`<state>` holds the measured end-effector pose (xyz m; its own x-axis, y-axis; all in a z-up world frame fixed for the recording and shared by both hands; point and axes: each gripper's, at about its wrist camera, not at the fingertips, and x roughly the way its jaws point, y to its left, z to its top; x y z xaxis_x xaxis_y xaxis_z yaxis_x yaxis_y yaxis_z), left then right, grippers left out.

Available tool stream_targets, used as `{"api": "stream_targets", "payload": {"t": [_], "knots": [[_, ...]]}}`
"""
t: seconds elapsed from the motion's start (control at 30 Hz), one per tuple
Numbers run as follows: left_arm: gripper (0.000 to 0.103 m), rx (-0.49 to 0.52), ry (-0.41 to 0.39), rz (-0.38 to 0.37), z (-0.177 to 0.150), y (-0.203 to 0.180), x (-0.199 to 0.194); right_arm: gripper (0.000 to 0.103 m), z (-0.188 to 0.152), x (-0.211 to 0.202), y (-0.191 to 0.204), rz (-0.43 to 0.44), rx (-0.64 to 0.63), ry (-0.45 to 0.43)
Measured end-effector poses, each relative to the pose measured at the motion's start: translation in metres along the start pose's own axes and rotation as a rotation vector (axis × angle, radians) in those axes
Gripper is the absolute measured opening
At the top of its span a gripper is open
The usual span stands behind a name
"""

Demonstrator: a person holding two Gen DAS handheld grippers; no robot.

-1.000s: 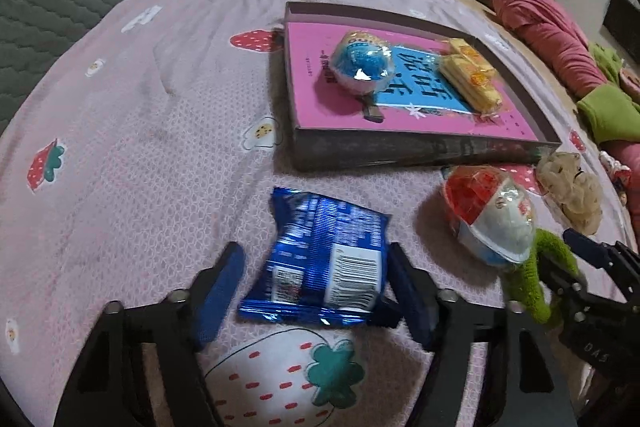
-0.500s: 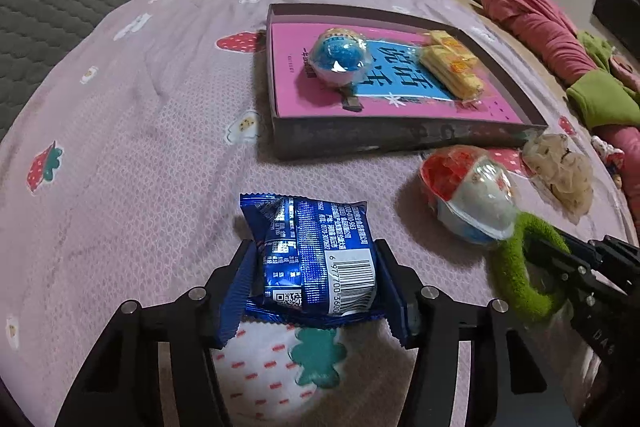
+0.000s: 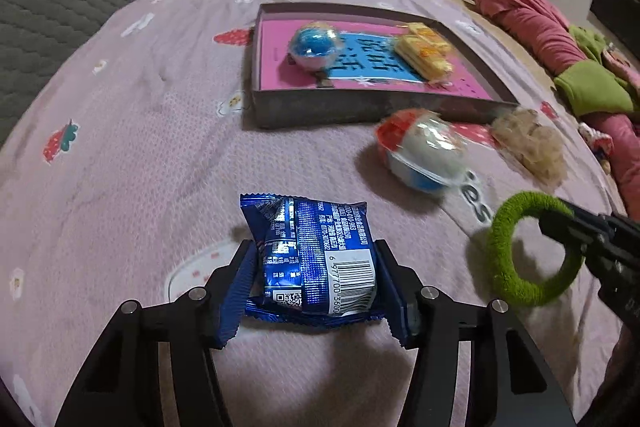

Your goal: Organize objects

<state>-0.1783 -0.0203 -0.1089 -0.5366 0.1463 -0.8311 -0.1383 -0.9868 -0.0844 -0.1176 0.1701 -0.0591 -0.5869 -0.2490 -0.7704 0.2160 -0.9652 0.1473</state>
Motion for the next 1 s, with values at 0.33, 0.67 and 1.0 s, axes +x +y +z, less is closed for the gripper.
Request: {"api": "stream_targets", "payload": {"t": [0.33, 0.67, 1.0], "knots": [[0.059, 0.019, -0.082, 0.004, -0.007, -0.028, -0.057, 0.016, 0.004, -0.046, 0.011, -0.01, -0.048, -0.07], [0.059, 0.027, -0.199, 0.032, 0.012, -0.041, -0.124, 0.016, 0.022, -0.1, 0.03, -0.03, -0.106, -0.164], [0.059, 0.044, -0.278, 0.045, 0.03, -0.049, -0.172, 0.016, 0.044, -0.141, 0.037, -0.051, -0.133, -0.243]]}}
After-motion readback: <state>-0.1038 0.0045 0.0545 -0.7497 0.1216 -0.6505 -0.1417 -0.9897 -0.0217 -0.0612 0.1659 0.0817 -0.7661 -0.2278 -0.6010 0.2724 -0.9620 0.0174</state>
